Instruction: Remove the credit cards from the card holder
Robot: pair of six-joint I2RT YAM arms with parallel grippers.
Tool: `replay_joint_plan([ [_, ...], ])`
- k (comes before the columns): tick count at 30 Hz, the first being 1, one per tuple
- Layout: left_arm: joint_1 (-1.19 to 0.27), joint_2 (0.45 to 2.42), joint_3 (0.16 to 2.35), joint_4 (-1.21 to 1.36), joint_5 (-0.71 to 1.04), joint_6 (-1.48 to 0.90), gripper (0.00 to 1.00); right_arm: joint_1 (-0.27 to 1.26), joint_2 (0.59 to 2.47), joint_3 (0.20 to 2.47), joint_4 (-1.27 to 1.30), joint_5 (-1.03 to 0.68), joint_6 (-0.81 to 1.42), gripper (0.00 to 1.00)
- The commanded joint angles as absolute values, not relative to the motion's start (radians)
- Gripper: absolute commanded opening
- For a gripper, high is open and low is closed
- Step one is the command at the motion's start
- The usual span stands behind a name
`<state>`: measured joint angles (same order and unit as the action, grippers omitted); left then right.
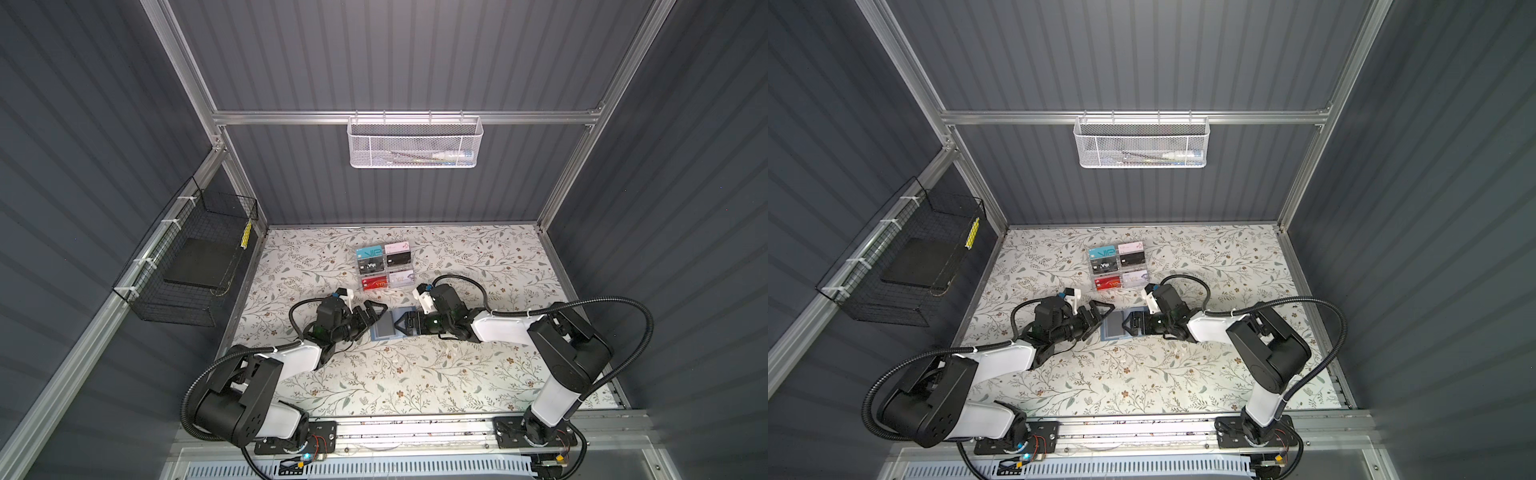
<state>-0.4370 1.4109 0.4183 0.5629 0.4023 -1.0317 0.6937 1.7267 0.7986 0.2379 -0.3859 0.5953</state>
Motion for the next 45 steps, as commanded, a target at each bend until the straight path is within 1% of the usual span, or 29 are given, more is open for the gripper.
replay_joint_plan([
  [1,-0.439,1.445,0.441,0.561,0.414,-1.019,1.00,0.698,1.745,0.813,0.219,-0.390,0.600,0.99],
  [6,-0.444,1.513,0.442,0.639,0.435,-1.050,1.00,0.699,1.746,0.813,0.219,-0.389,0.599,0.99],
  [11,-0.452,1.535,0.448,0.658,0.437,-1.055,1.00,0.699,1.753,0.818,0.218,-0.391,0.598,0.99],
  [29,-0.452,1.413,0.460,0.519,0.401,-1.008,1.00,0.699,1.756,0.819,0.218,-0.394,0.601,0.99],
  [45,-0.456,1.487,0.448,0.602,0.418,-1.030,1.00,0.701,1.763,0.822,0.221,-0.396,0.606,0.99],
])
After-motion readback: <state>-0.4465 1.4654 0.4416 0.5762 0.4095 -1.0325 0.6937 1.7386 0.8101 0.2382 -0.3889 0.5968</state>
